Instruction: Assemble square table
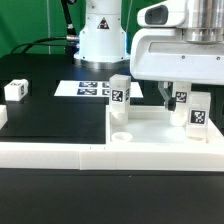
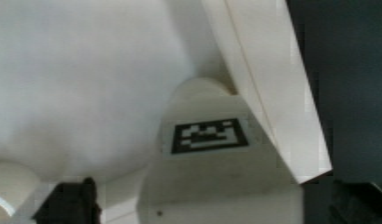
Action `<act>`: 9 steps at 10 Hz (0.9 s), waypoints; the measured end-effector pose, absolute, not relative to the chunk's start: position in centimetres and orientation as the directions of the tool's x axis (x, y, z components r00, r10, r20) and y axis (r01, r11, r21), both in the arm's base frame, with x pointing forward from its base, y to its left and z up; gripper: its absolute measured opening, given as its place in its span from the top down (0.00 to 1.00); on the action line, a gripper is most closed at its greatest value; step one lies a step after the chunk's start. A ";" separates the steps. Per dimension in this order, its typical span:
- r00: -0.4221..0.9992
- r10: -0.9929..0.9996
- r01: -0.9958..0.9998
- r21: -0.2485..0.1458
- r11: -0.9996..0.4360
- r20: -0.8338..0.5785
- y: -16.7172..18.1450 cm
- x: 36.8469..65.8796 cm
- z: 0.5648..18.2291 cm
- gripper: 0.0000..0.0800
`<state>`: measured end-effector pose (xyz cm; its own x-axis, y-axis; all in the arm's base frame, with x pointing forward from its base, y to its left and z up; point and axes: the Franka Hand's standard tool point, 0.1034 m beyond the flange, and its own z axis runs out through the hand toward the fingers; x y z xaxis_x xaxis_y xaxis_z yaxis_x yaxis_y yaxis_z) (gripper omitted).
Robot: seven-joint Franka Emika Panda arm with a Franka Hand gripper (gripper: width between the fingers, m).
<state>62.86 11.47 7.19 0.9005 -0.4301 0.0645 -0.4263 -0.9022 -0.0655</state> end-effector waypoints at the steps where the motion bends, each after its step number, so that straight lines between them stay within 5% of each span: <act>1: 0.887 -0.458 -0.454 -0.067 -0.889 0.062 11.5 62.9 7.2 0.19; 2: 0.865 -0.498 -0.494 -0.071 -0.867 0.059 11.5 62.8 7.2 0.30; 3: 0.817 -0.574 -0.570 -0.076 -0.818 0.052 11.6 62.8 7.2 0.30; 4: 0.786 -0.616 -0.612 -0.079 -0.787 0.048 11.6 62.8 7.2 0.55; 5: 0.758 -0.651 -0.647 -0.081 -0.758 0.044 11.6 62.8 7.1 0.64; 9: 0.398 -0.917 -0.913 -0.096 -0.396 -0.010 11.1 62.9 7.2 0.64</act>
Offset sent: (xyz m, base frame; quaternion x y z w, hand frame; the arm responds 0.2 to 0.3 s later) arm 0.0000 0.0000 0.0000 0.0000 0.0000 0.1938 0.9810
